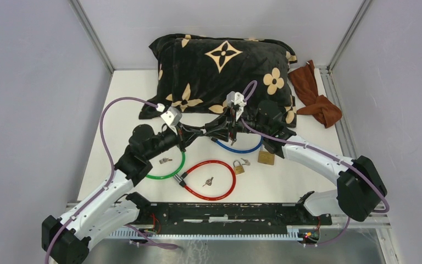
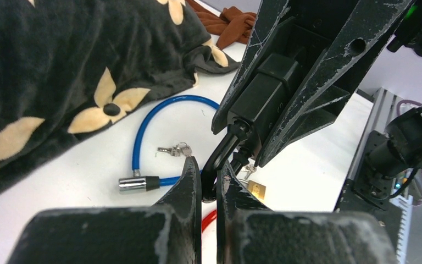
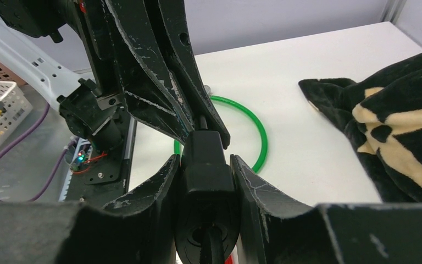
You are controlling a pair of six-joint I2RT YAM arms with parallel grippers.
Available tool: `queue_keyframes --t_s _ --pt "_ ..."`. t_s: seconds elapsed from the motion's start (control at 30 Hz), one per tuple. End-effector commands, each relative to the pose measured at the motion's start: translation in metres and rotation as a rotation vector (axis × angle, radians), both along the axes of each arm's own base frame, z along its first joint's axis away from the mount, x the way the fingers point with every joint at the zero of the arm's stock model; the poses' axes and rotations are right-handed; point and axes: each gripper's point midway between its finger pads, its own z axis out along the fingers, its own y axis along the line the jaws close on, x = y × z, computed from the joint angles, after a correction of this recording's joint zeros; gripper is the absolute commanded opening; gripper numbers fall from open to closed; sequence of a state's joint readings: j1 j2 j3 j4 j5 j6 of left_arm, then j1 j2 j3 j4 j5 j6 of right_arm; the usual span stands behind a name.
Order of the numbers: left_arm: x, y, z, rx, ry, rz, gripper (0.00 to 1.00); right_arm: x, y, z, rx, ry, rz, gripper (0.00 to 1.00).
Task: Lock with the key
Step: Lock the lock.
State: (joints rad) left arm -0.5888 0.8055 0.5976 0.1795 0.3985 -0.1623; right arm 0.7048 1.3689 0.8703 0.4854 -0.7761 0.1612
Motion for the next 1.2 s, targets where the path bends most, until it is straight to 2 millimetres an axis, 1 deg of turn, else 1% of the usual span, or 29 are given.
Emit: queue_keyframes --t_s 0.0,0.07,0.17,0.23,0.37,0.47,0.57,0.7,0.77,0.83,0.9,0.93,0.97,1.1,1.17 --pt "-0.124 -0.039 0.158 -0.366 -0.271 -0.578 0.02 -0.057 0.031 -0.035 -0.024 0.107 0.238 0.0" --pt "-0.129 -0.036 0.163 -0.372 -0.249 -0.594 0.02 -0.058 0.025 -0.02 0.049 0.101 0.244 0.0" --pt "-0.133 -0.032 0.167 -0.354 -0.22 -0.61 0.02 -0.059 0.02 -0.011 0.084 0.092 0.243 0.0" --pt "-0.132 -0.032 0.165 -0.337 -0.194 -0.608 0.02 -0.061 0.019 -0.006 0.101 0.082 0.247 0.0" --pt "-0.129 -0.031 0.167 -0.326 -0.201 -0.59 0.02 -0.062 0.017 -0.002 0.109 0.075 0.244 0.0" --pt "-0.124 -0.034 0.163 -0.315 -0.194 -0.583 0.02 -0.062 0.018 -0.001 0.111 0.068 0.238 0.0" --pt "-0.121 -0.04 0.151 -0.3 -0.157 -0.587 0.02 -0.064 0.026 0.004 0.124 0.057 0.252 0.0" --pt "-0.125 -0.052 0.128 -0.246 -0.08 -0.613 0.02 -0.061 0.032 0.014 0.143 0.04 0.254 0.0" --pt "-0.126 -0.058 0.115 -0.22 -0.034 -0.615 0.02 -0.059 0.033 0.015 0.146 0.036 0.252 0.0" --pt "-0.124 -0.062 0.107 -0.208 -0.012 -0.612 0.02 -0.059 0.036 0.016 0.15 0.033 0.25 0.0" --pt "-0.126 -0.065 0.105 -0.205 0.001 -0.622 0.02 -0.058 0.039 0.016 0.15 0.032 0.25 0.0" --pt "-0.127 -0.067 0.105 -0.204 0.001 -0.626 0.02 -0.058 0.04 0.016 0.149 0.031 0.251 0.0" --pt "-0.128 -0.067 0.109 -0.212 -0.014 -0.63 0.02 -0.058 0.042 0.012 0.14 0.036 0.25 0.0" --pt "-0.127 -0.064 0.136 -0.26 -0.11 -0.624 0.02 -0.056 0.041 -0.002 0.123 0.056 0.236 0.0" --pt "-0.122 -0.062 0.142 -0.263 -0.129 -0.61 0.02 -0.056 0.041 -0.005 0.126 0.061 0.229 0.0"
